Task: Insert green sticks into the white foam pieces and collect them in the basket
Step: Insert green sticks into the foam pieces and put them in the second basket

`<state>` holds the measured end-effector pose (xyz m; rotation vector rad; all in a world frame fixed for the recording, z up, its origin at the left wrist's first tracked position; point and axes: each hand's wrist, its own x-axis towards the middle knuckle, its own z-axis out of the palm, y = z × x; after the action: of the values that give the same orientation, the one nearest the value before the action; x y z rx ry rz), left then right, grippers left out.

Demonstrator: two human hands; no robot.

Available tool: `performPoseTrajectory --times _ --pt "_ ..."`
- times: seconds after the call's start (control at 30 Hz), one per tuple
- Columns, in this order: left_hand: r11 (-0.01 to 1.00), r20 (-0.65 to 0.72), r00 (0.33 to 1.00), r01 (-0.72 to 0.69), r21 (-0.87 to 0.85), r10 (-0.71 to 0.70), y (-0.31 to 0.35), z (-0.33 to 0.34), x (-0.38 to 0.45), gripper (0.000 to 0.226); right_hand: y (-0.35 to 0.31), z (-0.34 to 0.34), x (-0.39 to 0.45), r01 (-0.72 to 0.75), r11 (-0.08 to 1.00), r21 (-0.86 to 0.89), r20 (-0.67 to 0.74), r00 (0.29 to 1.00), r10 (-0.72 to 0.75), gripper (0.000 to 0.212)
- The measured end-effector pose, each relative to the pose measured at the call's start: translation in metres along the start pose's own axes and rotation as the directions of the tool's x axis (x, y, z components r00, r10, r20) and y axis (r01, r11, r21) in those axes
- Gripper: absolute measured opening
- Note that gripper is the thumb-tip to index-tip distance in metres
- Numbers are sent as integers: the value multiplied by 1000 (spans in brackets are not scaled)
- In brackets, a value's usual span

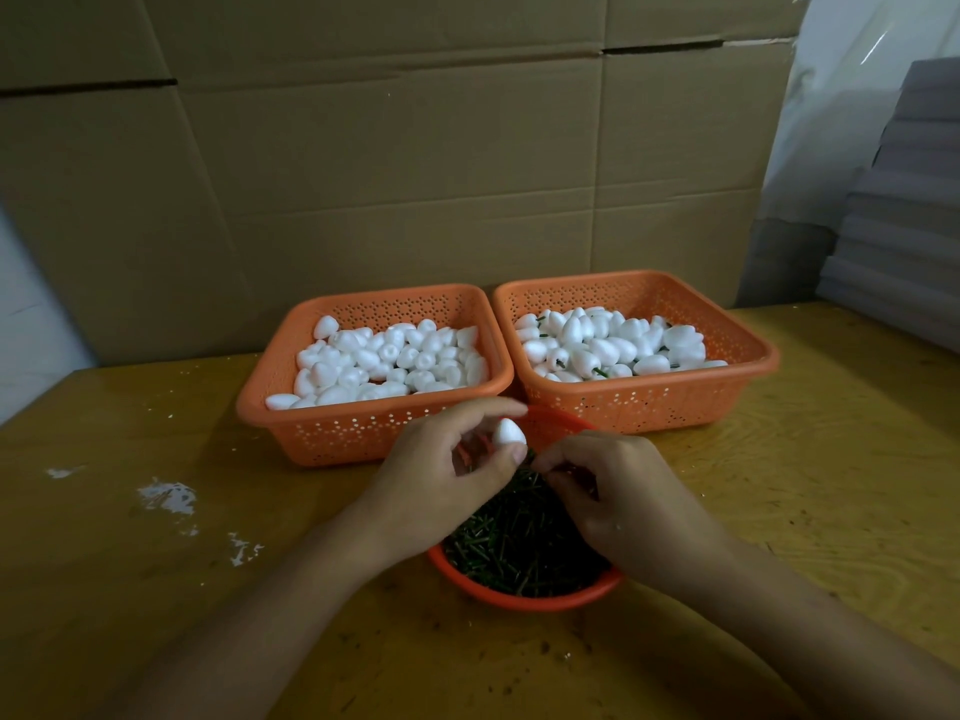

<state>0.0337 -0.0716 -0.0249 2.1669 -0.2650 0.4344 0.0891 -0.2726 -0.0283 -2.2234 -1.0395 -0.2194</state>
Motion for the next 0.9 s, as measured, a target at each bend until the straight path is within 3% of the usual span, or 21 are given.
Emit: performPoseTrajectory --times 0.33,0.53,0.73,0.9 --pt "937 92 990 134 -322 -110 3 -10 6 23 -1 -1 1 0 1000 -14 -12 1000 0 19" --pt "929 137 986 139 -344 -97 2 -10 6 23 0 -1 0 -32 999 -3 -11 999 32 22" --pt "951 143 986 127 -281 -89 5 -10 6 37 -2 -1 -1 -64 998 23 -49 997 65 29" --pt "965 130 989 98 -245 -68 4 -8 6 26 -1 0 -1 -86 995 47 -56 994 89 32"
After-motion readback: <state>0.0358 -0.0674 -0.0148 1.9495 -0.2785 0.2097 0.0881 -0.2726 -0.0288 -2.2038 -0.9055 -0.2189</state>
